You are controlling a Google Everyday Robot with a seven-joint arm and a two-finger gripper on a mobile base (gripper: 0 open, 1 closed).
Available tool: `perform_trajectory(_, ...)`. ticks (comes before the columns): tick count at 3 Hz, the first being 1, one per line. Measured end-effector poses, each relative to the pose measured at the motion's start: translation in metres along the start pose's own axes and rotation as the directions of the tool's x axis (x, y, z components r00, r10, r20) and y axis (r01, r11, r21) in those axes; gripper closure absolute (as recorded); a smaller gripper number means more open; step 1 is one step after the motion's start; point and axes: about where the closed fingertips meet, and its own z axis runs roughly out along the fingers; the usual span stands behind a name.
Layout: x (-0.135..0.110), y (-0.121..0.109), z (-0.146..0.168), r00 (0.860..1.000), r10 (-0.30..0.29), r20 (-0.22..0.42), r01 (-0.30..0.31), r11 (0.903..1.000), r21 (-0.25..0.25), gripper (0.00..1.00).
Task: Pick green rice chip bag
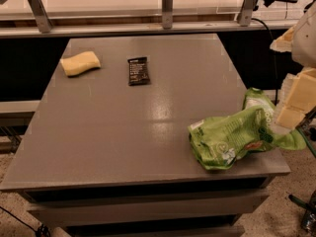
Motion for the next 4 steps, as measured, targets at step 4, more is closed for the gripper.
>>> perform_trajectory(4, -0.002, 0.020, 0.051, 0.992, -0.106, -0.070, 0.101, 0.9921, -0.074, 0.00)
